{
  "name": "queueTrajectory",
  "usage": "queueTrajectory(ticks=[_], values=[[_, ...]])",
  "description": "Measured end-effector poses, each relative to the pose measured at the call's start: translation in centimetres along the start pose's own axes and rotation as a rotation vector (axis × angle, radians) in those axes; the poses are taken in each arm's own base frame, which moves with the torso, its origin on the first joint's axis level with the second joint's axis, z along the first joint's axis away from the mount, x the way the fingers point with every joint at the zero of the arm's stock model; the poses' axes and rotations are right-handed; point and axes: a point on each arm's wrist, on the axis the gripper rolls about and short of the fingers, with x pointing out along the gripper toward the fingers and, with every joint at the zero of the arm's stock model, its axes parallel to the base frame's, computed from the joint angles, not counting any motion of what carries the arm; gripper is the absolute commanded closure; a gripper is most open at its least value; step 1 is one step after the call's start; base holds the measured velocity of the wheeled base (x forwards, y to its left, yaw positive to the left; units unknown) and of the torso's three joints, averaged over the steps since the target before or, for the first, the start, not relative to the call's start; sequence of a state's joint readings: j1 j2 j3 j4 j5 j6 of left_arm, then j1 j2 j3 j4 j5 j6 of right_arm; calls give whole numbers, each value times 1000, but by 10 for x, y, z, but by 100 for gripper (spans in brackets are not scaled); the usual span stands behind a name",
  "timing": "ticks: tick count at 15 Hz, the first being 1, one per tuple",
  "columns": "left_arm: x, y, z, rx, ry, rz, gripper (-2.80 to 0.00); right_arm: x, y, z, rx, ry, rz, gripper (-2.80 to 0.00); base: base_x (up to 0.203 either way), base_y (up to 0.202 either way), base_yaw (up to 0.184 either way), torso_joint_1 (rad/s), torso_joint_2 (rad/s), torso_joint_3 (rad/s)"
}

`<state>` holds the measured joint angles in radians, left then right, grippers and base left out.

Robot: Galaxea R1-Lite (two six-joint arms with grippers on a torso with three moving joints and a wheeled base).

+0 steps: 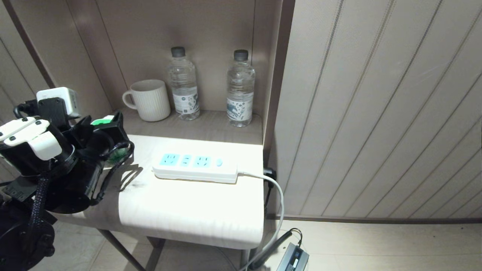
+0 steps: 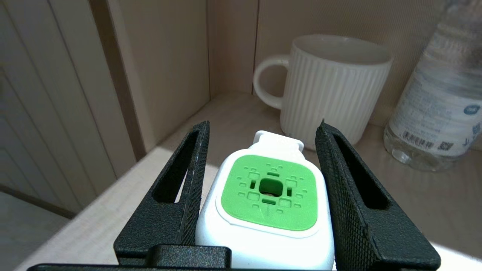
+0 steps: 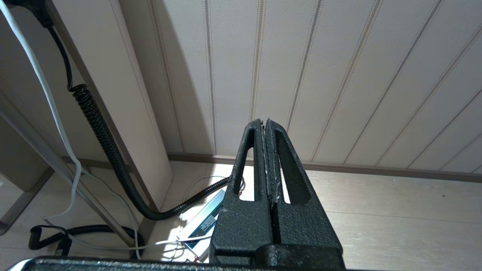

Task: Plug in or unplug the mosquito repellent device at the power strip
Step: Pick up the mosquito repellent liquid, then insert the plug into the socket

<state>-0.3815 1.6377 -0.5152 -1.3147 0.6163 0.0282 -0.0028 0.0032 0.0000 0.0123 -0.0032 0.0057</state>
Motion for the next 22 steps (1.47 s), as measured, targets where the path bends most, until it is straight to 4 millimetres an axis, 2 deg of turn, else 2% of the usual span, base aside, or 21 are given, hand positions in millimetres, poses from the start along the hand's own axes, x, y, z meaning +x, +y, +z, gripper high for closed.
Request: queueTrajectory(ticks=[3,6,9,11,14,17,22], values=[[-5,5,24,49,-17,48,0,0,0,0,0,0,0,0,0,0,0,0,0,0],[-22,19,66,88,-6,80,0,0,0,0,0,0,0,0,0,0,0,0,0,0],[-44,36,119,127,26,84,0,0,0,0,0,0,0,0,0,0,0,0,0,0],[-61,49,145,168,63,85,0,0,0,0,0,0,0,0,0,0,0,0,0,0],[-80,63,162,244,131,77,0,0,0,0,0,0,1,0,0,0,0,0,0,0],[-89,68,172,268,179,66,0,0,0,0,0,0,1,0,0,0,0,0,0,0],[-89,57,184,231,395,-4,0,0,0,0,0,0,0,0,0,0,0,0,0,0]])
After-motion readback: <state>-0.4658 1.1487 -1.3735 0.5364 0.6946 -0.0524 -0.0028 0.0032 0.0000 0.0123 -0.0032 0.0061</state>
